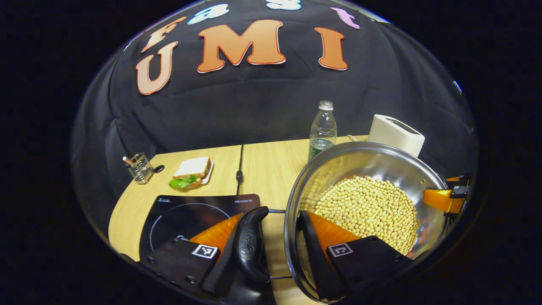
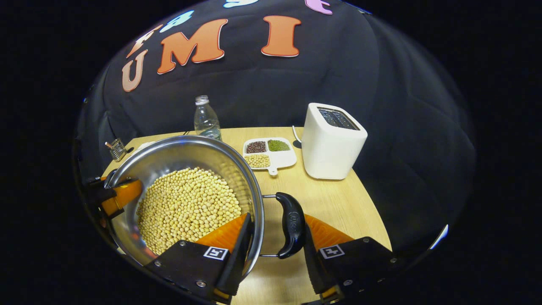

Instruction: First push the handle of the pot to place it horizontally, then grasp the pot with both hands and set it on the induction cooktop.

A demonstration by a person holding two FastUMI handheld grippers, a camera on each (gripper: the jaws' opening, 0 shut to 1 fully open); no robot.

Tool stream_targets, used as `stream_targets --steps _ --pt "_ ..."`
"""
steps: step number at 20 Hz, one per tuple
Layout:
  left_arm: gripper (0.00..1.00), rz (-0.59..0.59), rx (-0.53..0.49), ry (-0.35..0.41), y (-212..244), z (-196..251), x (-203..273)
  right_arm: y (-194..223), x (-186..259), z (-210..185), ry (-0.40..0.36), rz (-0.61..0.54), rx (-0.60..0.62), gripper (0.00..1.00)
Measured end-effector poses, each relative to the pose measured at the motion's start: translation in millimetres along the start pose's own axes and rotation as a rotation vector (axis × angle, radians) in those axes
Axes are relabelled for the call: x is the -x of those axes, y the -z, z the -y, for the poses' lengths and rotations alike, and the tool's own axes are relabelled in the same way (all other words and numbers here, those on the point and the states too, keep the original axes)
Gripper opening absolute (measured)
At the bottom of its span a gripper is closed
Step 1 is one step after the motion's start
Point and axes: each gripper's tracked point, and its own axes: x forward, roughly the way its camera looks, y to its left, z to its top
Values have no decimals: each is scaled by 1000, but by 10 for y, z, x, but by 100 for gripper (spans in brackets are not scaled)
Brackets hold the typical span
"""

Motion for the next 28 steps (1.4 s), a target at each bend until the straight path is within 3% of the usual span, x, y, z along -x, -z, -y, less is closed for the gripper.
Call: stream_targets --steps 2,5,7,9,10,14,22,23,24,25,26,28 --pt "80 12 7 -25 -14 -171 111 -21 1 20 -22 9 17 59" --pt "77 22 20 -58 22 -427 269 43 23 67 -45 16 35 64" --pt "77 26 35 -79 29 -634 364 40 -4 44 -60 22 55 59" --pt "83 33 60 -101 43 -823 444 -72 -31 56 -70 38 76 64" --pt "77 35 67 -112 59 -903 483 -72 -38 57 -76 38 78 64" --pt "82 35 84 -141 155 -1235 657 -119 -70 75 -93 42 106 64" --pt "77 38 149 -206 267 -1955 870 -161 -103 102 -127 49 160 64" --pt "80 39 151 -213 266 -2031 883 -172 -98 123 -133 51 161 60" --pt "80 41 156 -219 256 -2099 894 -180 -102 127 -139 52 162 64" --pt "80 43 158 -226 259 -2172 911 -159 -110 131 -142 51 167 60" --pt "80 45 161 -232 253 -2242 928 -161 -117 132 -145 51 171 64" --pt "80 44 159 -234 244 -2359 922 -164 -108 138 -151 54 183 64"
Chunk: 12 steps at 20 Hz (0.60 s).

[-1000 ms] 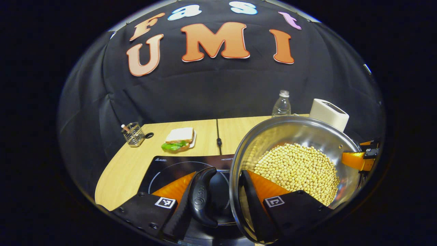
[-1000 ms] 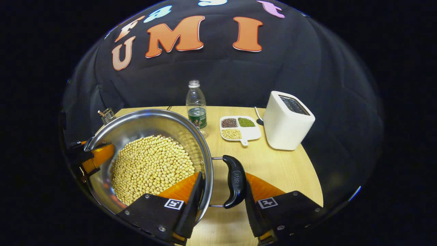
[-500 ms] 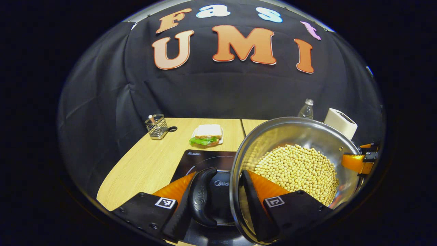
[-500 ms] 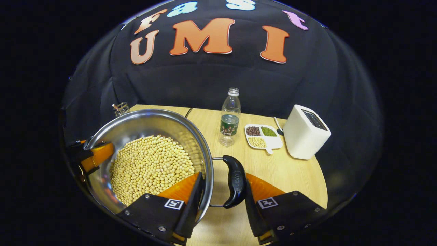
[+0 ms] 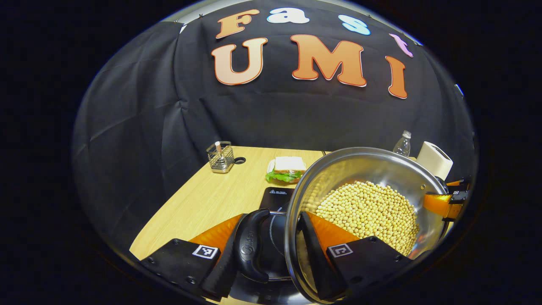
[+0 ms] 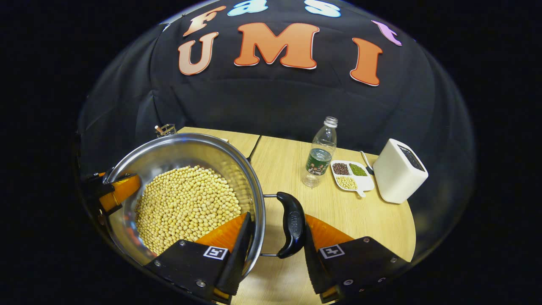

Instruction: First push the handle of the pot to place it horizontally, then grasp the pot with both hands and set it on the induction cooktop.

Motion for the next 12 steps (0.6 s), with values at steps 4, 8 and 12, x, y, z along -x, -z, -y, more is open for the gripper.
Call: stream_targets --steps 4,8,12 --pt "80 -6 7 -12 -52 -173 -78 4 -17 0 -9 1 5 64" --pt "80 2 3 -26 -54 -306 -188 24 -36 9 -15 -9 -7 64" --pt "77 -15 11 -28 45 -356 -334 40 -38 -9 -8 -41 -24 64"
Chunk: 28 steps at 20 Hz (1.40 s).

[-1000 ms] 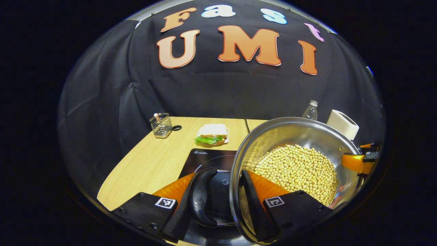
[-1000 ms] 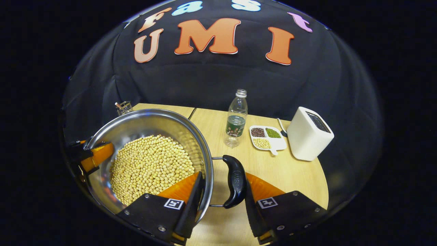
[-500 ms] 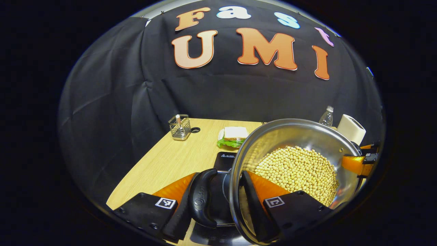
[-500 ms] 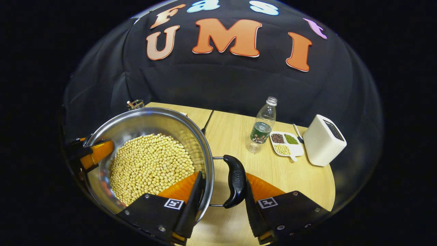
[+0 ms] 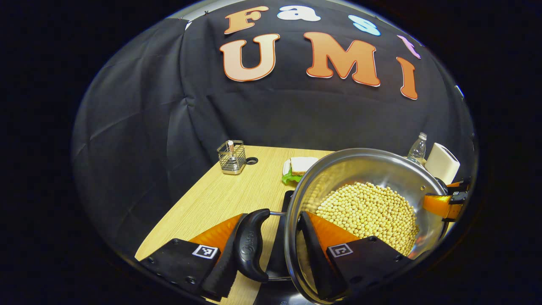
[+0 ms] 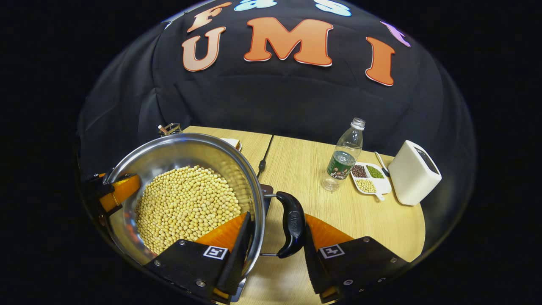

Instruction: First push the handle of the pot to place it horizontally, then grasp the pot with both hands and set it on the induction cooktop.

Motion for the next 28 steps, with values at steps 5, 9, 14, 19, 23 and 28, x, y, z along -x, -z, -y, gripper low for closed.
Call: stream_targets --steps 5,9,14,19,23,28 --pt "80 -6 -16 12 32 -4 -152 20 8 -5 12 -24 -9 64" --pt "77 -14 -17 25 84 -5 -293 16 23 -23 26 -38 -8 64" --pt "80 -33 -9 41 169 6 -381 20 25 -41 37 -53 -7 64" --pt "80 -27 -14 49 157 -7 -414 8 25 -51 44 -48 -18 64" --pt "83 -31 -12 57 198 -25 -493 38 16 -65 54 -61 -16 64" --pt "80 -57 12 67 316 -22 -592 58 19 -80 64 -89 -5 64"
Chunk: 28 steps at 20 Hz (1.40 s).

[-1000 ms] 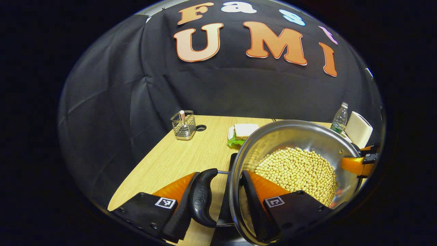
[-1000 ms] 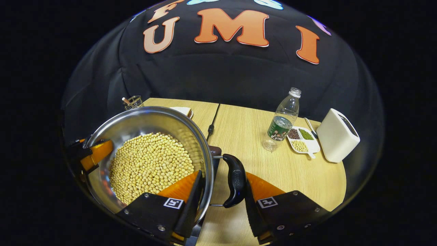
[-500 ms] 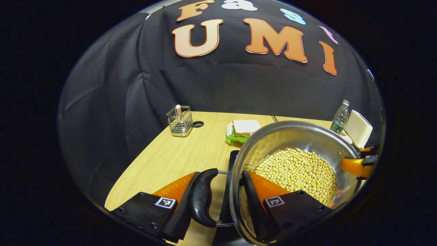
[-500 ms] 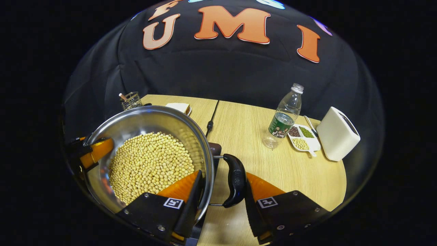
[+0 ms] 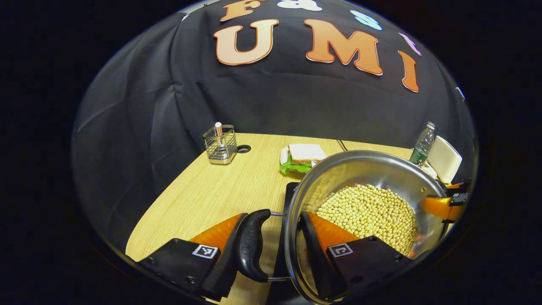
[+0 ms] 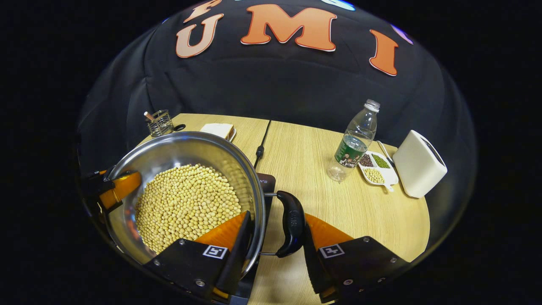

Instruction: First push the handle of the pot to place it horizontally, then grasp the pot with both hands and set it on the induction cooktop.

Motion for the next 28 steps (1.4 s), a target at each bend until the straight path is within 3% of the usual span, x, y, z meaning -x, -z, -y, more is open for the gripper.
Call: stream_targets --steps 1,4,8,13,18,20,22,24,25,28 --pt "80 -5 -1 1 17 -6 -19 -10 8 5 -2 -4 -4 60" --pt "78 -14 -13 -9 44 -1 -19 3 6 -12 -6 -18 -18 64" --pt "88 7 -24 -51 -78 -45 28 -96 59 3 -33 -2 -58 69" --pt "88 261 -90 -116 -926 -99 577 -718 553 195 -28 197 -43 78" --pt "87 479 -68 -42 -1631 305 1496 -1248 1313 499 22 439 -17 83" --pt "96 542 -53 -17 -1837 386 1876 -1375 1627 583 31 513 -4 85" --pt "96 587 -45 19 -1986 516 2195 -1480 1966 744 40 583 -9 86" --pt "90 628 -41 56 -2145 680 2459 -1540 2284 918 60 640 -8 89" --pt "95 647 -35 72 -2220 744 2610 -1558 2434 1002 68 662 -1 90" --pt "96 677 -1 123 -2373 940 2973 -1644 2838 1252 94 724 17 93"
